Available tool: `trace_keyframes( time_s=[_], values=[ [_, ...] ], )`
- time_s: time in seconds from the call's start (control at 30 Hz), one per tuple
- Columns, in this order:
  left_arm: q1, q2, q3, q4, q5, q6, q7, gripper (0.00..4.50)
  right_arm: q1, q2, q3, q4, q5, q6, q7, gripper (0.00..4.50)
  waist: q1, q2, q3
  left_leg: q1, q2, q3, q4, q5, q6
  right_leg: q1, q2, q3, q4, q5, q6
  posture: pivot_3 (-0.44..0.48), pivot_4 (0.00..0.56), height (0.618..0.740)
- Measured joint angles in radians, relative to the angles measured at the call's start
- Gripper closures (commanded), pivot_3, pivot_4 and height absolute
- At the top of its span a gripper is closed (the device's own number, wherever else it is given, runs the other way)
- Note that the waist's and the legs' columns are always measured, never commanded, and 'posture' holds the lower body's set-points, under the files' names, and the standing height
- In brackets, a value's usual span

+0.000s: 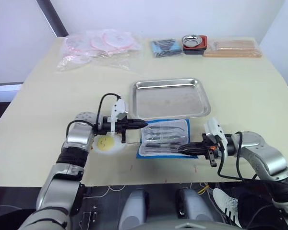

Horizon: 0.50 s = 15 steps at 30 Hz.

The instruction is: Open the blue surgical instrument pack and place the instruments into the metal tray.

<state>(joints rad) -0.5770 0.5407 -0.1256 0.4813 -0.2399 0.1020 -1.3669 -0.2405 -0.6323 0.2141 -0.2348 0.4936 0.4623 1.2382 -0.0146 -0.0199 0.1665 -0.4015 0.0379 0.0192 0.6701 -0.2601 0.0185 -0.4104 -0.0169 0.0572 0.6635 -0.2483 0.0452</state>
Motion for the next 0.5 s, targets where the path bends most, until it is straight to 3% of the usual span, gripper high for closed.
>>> trace_keyframes(
  time_s=[0.5],
  values=[
    [-0.001, -0.014, 0.001, 0.019, 0.039, -0.050, 0.044, 4.50, 0.137, -0.033, 0.016, 0.006, -0.095, -0.169, 0.010, 4.39, -0.001, 0.000, 0.000, 0.001, 0.000, 0.000, 0.001, 0.000, 0.000, 0.000, 0.000, 0.001, 0.001, 0.000, 0.000, 0.000, 0.150, 0.740]
  ],
)
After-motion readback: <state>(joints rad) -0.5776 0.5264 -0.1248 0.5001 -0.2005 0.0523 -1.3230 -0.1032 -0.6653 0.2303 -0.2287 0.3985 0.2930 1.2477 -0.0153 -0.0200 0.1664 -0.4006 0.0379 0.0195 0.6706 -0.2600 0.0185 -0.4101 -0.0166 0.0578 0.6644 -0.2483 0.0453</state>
